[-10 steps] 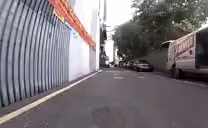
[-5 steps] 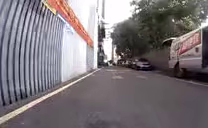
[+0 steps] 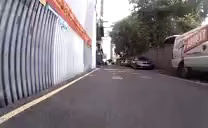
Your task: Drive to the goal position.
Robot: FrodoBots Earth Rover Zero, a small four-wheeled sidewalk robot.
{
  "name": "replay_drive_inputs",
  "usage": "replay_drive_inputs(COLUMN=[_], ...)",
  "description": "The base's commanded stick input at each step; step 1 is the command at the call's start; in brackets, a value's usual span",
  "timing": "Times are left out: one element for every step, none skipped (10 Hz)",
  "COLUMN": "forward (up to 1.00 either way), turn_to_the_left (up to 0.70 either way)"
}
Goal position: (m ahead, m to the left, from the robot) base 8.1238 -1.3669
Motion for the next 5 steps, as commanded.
replay_drive_inputs(forward=[0.7, 0.7, 0.7, 0.7, 0.7], turn_to_the_left=[0.0, 0.0, 0.0, 0.0, 0.0])
